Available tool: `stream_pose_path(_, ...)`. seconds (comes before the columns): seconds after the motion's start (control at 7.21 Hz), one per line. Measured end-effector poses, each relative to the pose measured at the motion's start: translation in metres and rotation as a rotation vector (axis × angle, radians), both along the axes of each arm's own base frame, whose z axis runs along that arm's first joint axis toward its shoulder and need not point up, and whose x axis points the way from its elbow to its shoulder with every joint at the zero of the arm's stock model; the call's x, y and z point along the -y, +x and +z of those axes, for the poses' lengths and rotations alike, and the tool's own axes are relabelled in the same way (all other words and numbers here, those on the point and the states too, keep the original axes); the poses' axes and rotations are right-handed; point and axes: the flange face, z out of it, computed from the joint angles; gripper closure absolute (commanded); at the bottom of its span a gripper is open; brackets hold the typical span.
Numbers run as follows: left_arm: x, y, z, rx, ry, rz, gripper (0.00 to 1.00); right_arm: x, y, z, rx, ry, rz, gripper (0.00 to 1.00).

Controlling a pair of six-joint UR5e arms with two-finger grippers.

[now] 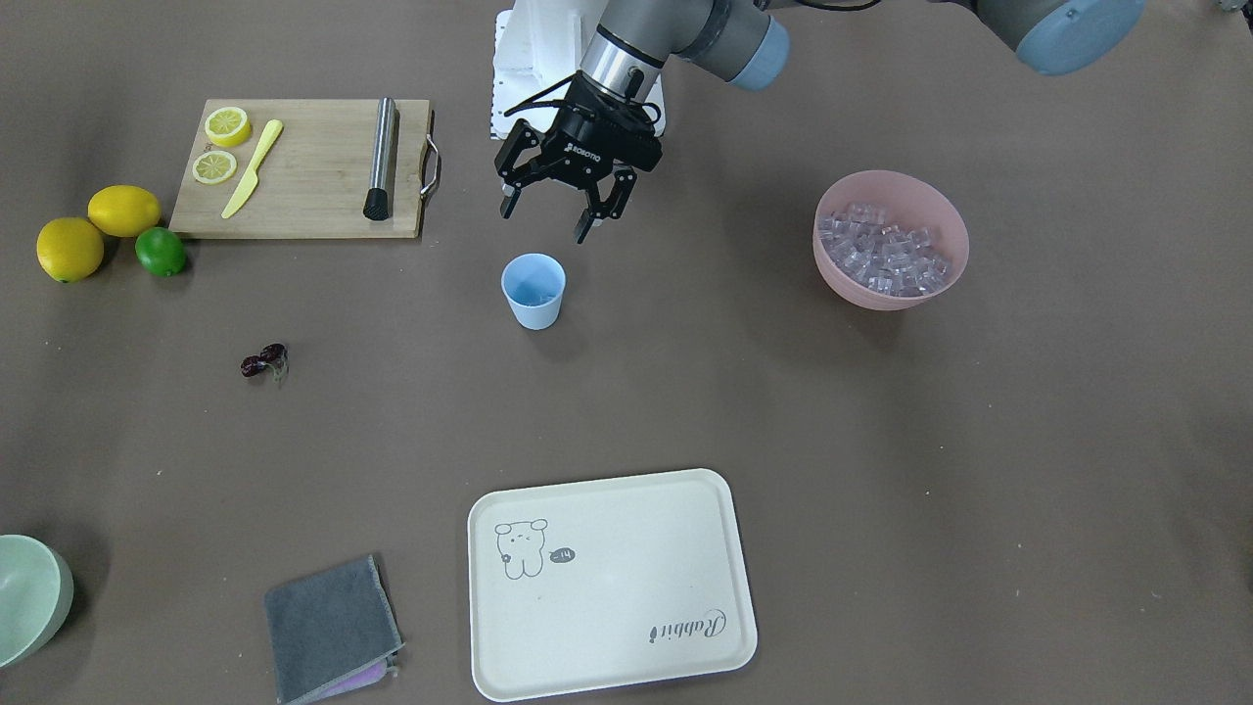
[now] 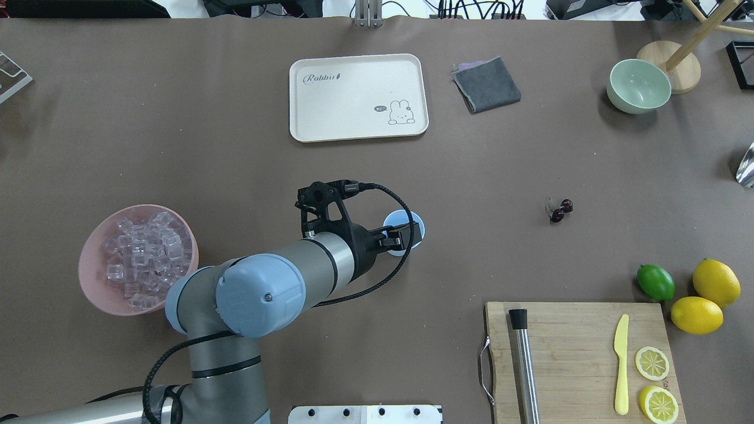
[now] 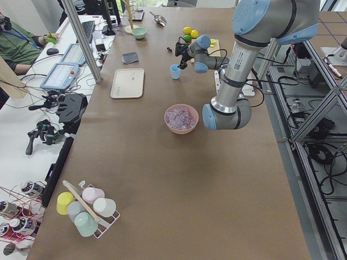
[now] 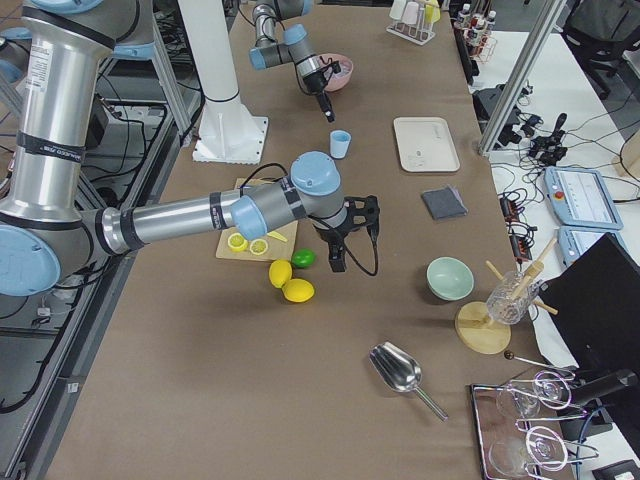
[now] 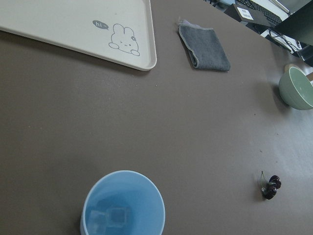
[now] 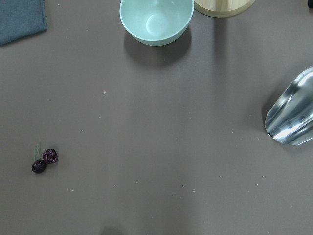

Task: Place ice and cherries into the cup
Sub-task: 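Move the left gripper back over the pink bowl of ice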

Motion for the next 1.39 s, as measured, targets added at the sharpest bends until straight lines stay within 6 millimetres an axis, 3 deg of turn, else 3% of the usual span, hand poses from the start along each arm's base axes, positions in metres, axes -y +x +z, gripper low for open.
stream_pose_path(0.42, -0.010, -0.068, 0.023, 0.230, 0.065, 0.056, 0.03, 0.000, 0.000, 0.000, -0.001, 0.000, 0.001, 0.00)
stream_pose_path(0.83, 0.035, -0.159, 0.093, 0.387, 0.123, 0.231, 0.03, 0.000, 0.000, 0.000, -0.001, 0.001, 0.001, 0.00)
stream_pose_path(1.11, 0.038, -0.197, 0.138, 0.475, 0.174, 0.308, 0.05, 0.000, 0.000, 0.000, -0.001, 0.002, 0.000, 0.00)
stream_pose_path(1.39, 0.047, -0.222, 0.184, 0.529, 0.235, 0.355, 0.34, 0.000, 0.000, 0.000, -0.001, 0.002, 0.000, 0.00)
